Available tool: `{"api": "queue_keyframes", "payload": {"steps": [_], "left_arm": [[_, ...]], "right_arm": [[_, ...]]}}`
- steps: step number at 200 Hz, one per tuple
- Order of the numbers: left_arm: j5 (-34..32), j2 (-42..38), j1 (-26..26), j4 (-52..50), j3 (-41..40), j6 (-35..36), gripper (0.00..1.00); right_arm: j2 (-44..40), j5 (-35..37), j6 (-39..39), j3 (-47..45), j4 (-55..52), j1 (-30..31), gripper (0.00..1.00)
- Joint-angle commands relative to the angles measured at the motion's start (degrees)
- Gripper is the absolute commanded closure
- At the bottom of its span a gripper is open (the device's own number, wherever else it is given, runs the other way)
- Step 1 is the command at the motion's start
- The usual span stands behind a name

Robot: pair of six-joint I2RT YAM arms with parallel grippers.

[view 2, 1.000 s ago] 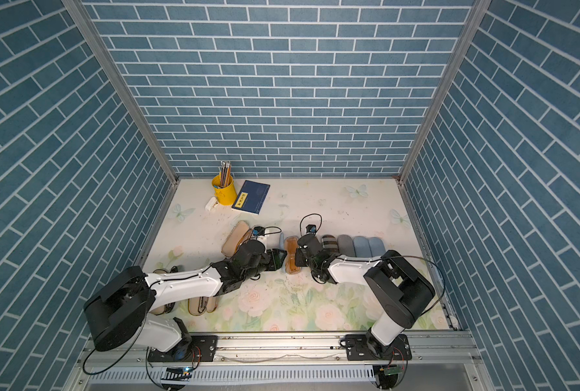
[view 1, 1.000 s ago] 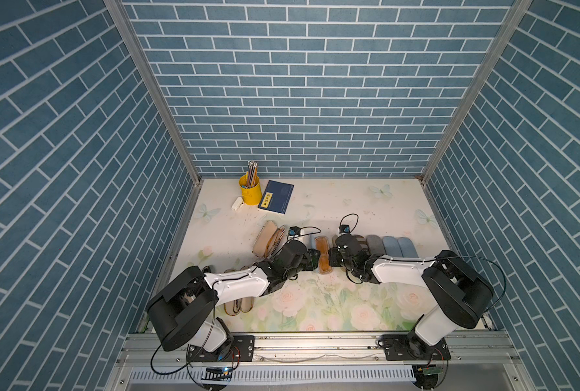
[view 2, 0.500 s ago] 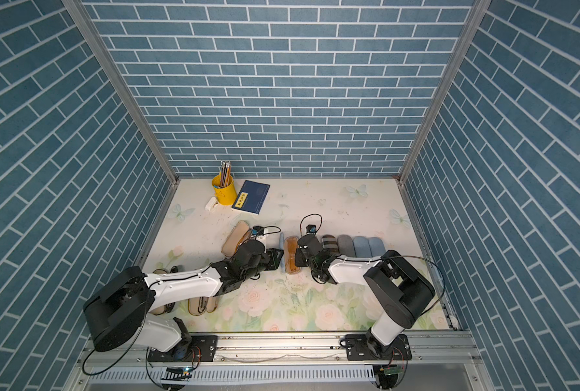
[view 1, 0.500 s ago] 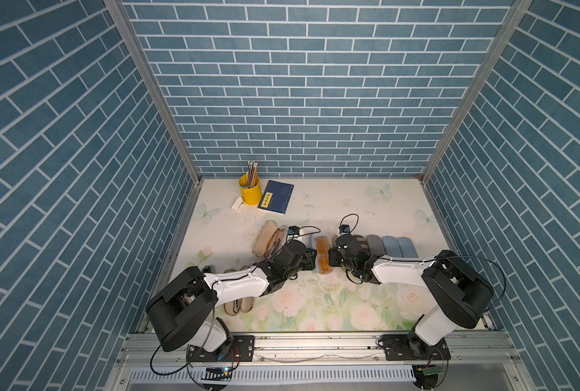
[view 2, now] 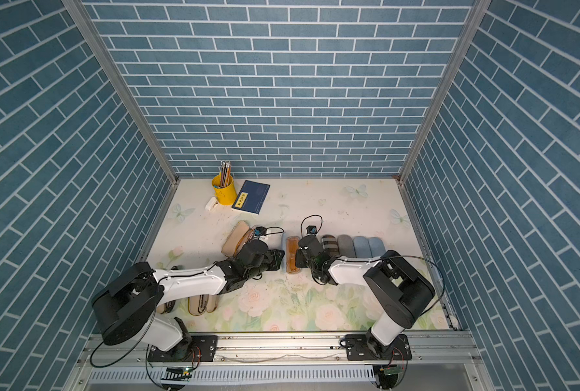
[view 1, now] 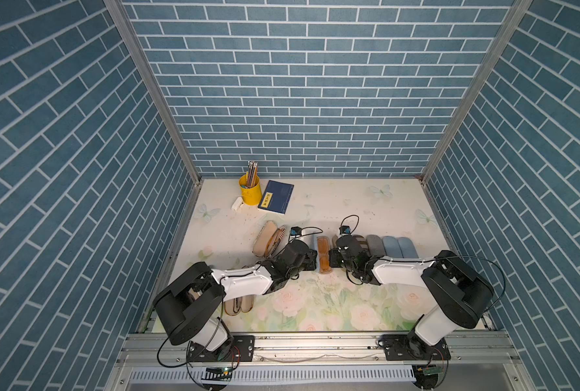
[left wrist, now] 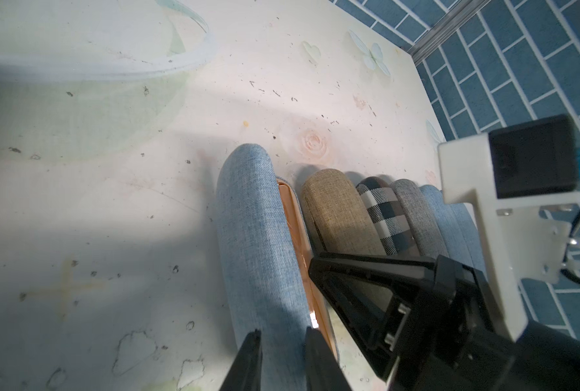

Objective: Close the glasses case
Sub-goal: Close the glasses case at the center of the board.

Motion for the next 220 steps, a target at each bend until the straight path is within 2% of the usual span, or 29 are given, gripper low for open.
{"api": "queue_keyframes", "payload": {"steps": [1, 220], "left_arm": [[-0.1, 1.4, -0.2, -0.7, 1.0, 1.2, 0.74], [1.3, 5.1, -1.5, -0.4, 3.4, 1.4, 0.77]], "right_arm": [[0.2, -0.1, 0.3, -0.9, 0.7, -0.3, 0.86], [0.1, -0.1, 0.0, -1.5, 1.3, -0.3, 0.89]]}}
